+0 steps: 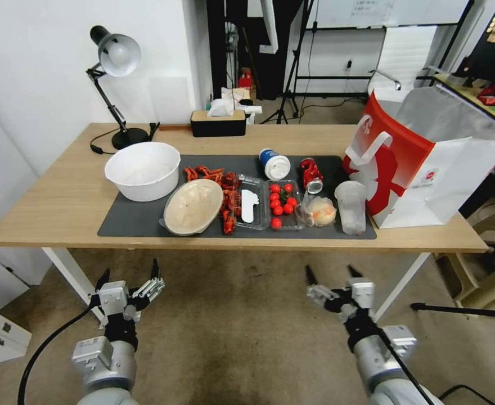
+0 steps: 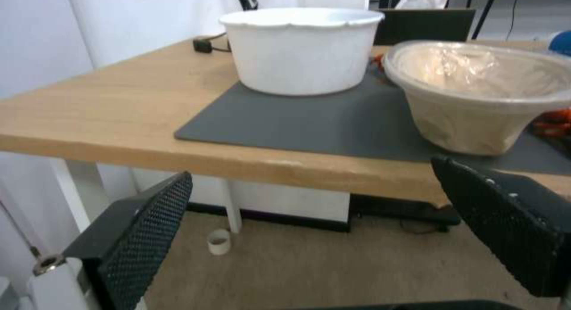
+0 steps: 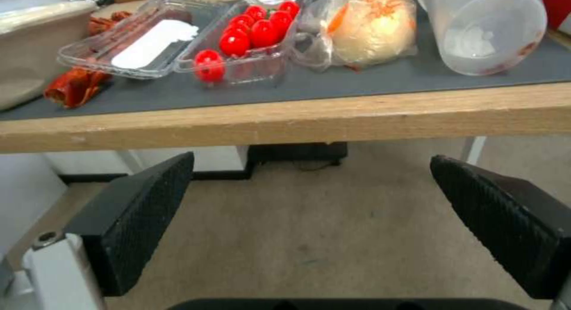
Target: Pick up the trash from the table and place it into the takeout bag.
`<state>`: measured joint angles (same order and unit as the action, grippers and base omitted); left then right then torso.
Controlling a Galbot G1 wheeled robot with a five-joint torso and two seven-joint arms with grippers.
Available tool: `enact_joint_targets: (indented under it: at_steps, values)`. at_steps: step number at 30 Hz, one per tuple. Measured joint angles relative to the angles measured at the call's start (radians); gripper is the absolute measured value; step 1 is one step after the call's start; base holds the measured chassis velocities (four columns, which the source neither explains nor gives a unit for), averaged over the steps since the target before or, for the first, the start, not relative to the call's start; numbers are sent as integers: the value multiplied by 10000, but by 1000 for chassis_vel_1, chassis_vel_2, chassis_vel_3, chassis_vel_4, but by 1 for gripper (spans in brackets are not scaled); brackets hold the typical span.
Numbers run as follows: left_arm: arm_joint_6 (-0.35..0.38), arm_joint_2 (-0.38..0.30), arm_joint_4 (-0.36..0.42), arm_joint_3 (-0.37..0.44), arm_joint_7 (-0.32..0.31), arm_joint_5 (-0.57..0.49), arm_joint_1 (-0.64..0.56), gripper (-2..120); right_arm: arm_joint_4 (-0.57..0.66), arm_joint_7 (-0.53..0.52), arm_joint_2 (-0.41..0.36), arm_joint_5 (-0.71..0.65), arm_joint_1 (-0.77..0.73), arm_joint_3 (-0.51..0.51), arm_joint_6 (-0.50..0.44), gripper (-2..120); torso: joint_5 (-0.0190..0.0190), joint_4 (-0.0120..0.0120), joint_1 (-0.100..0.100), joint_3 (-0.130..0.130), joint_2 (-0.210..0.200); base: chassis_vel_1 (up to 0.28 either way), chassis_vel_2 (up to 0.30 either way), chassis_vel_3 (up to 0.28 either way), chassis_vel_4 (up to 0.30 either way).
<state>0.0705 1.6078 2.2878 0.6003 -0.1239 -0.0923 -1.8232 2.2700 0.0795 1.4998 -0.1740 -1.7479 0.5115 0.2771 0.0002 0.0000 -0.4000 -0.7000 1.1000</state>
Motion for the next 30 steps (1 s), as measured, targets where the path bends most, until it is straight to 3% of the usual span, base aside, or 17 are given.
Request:
enact_joint_targets:
  at_steps: [7, 12, 17, 20, 26, 28, 30]
  values:
    - [-136, 0, 66, 24, -1, 20, -59, 100, 14, 53, 8, 323, 23, 35, -168, 100, -2, 0, 0, 0, 0, 0, 0, 0, 0]
    - [-216, 0, 66, 4, 8, 72, -77, 100, 26, 115, 13, 791, 19, 145, -849, 100, -3, 0, 1, 0, 0, 0, 0, 0, 0]
    - [-385, -6, -19, -38, 51, 276, -130, 100, 5, 235, -11, 1609, 224, 341, -2540, 100, -2, 1, 0, 0, 0, 0, 0, 0, 0]
    - [-483, -8, -77, -70, 72, 344, -154, 100, -33, 187, -86, 1521, 387, 351, -2903, 100, -3, 0, 0, 0, 0, 0, 0, 0, 0]
    - [-512, -15, -87, -103, 107, 372, -168, 100, -110, 114, -251, 1133, 575, 349, -2996, 100, -2, 1, 0, 0, -1, 0, 0, 0, 0]
    - [-517, -112, -217, -266, 247, 496, -71, 100, 31, -139, -547, -73, 756, 207, -2347, 100, 0, 1, 0, 0, -1, 0, 0, 0, 0]
    - [-503, -210, -302, -408, 311, 529, 40, 100, 163, -268, -711, -452, 850, 254, -2011, 100, -4, -1, 0, 0, 0, 0, 0, 0, 0]
